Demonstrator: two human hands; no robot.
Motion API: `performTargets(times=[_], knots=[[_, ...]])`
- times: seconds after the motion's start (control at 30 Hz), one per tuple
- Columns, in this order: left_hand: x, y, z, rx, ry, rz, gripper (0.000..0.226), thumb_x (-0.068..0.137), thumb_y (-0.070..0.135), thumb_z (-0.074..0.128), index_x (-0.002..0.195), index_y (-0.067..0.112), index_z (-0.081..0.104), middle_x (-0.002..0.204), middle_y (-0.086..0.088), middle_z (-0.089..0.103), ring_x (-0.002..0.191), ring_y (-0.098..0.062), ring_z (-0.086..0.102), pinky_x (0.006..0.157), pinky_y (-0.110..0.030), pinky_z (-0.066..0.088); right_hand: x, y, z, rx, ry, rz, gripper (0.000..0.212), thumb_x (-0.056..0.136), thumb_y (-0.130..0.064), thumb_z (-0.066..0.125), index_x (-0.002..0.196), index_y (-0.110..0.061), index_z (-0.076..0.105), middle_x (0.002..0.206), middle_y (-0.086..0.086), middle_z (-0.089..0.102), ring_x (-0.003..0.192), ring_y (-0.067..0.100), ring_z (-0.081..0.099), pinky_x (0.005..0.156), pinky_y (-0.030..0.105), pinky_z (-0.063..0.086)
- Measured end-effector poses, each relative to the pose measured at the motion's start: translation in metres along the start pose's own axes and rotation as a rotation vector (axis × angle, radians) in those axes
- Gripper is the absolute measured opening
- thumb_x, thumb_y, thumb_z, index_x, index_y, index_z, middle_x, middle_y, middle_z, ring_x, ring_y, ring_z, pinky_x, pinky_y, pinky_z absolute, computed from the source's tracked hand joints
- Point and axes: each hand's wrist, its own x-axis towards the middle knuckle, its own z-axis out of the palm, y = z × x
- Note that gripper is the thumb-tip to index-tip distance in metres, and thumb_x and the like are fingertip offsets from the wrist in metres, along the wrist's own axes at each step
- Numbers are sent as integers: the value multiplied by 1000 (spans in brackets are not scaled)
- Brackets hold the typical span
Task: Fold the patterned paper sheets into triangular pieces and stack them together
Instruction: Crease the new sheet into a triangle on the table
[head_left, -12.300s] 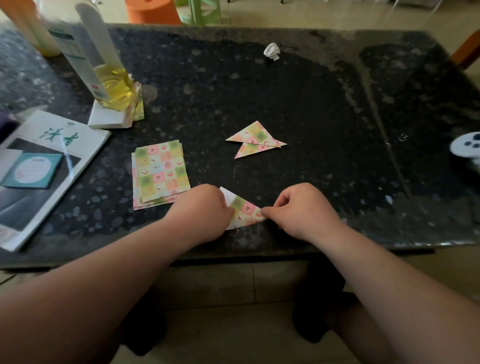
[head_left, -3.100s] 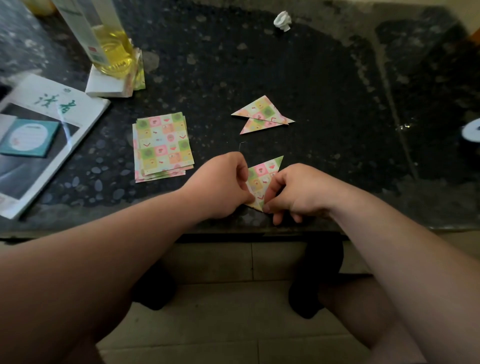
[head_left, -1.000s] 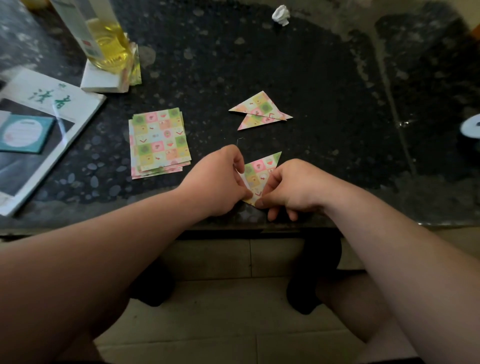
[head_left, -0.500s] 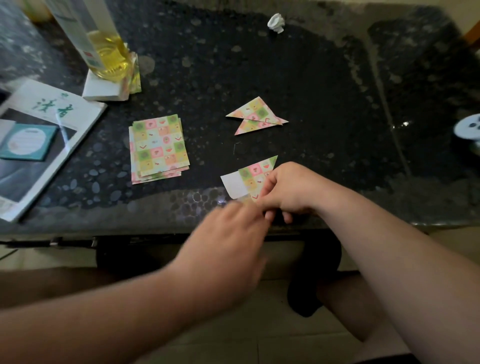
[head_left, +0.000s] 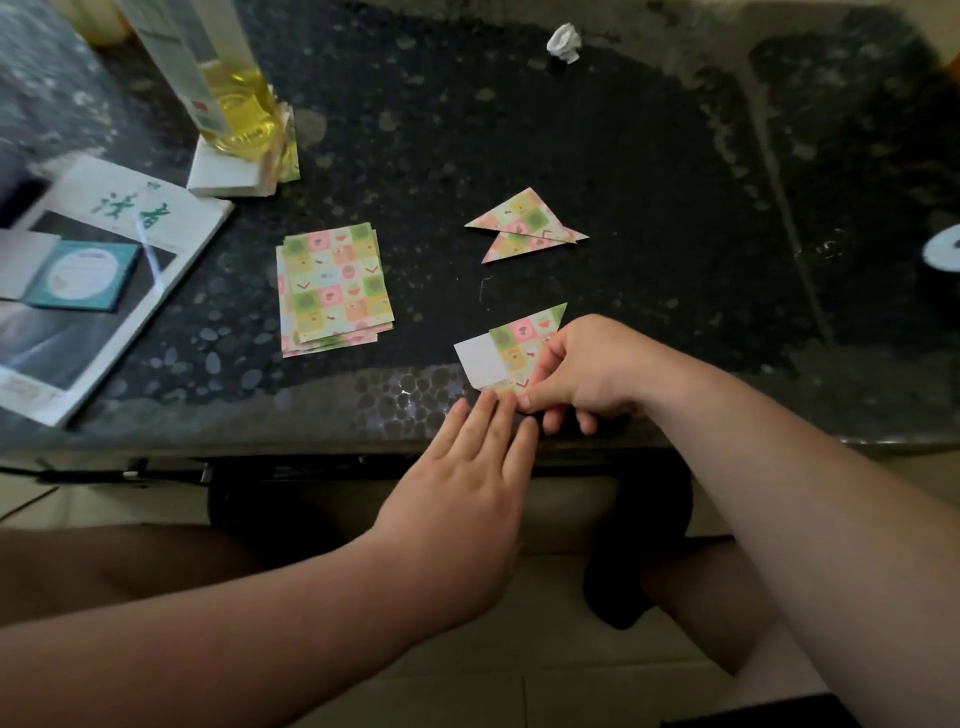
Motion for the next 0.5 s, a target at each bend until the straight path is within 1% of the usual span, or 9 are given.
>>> performTargets(times=[0.1, 0.17, 0.33, 0.5], knots=[[3, 0, -1, -6, -41, -7, 88, 104, 43, 31, 148, -2, -31, 163, -26, -27, 152, -41, -25, 122, -55, -18, 2, 1, 0, -3, 1, -3, 12, 91, -23, 78, 86, -15, 70, 68, 3, 76, 38, 11, 54, 40, 19, 39], [3, -2, -1, -5, -57, -5, 94, 103, 50, 33, 148, -1, -32, 163, -25, -27, 152, -40, -25, 122, -54, -18, 2, 1, 0, 3, -3, -5, 12, 91, -22, 79, 86, -14, 70, 68, 3, 76, 39, 11, 54, 42, 20, 40], [5, -5, -1, -64, -53, -3, 108, 94, 70, 42, 157, 12, -25, 167, -21, -19, 155, -36, -17, 126, -52, -9, 2, 0, 0, -4, -9, -23, 13, 91, -20, 78, 84, -13, 69, 63, 3, 74, 37, 11, 54, 38, 16, 38], [5, -5, 2, -59, -60, -8, 112, 91, 76, 44, 157, 17, -26, 167, -19, -20, 155, -37, -17, 126, -54, -4, -1, -1, 0, -14, -5, -16, 12, 92, -21, 78, 90, -13, 70, 66, 3, 75, 38, 10, 54, 38, 16, 37]])
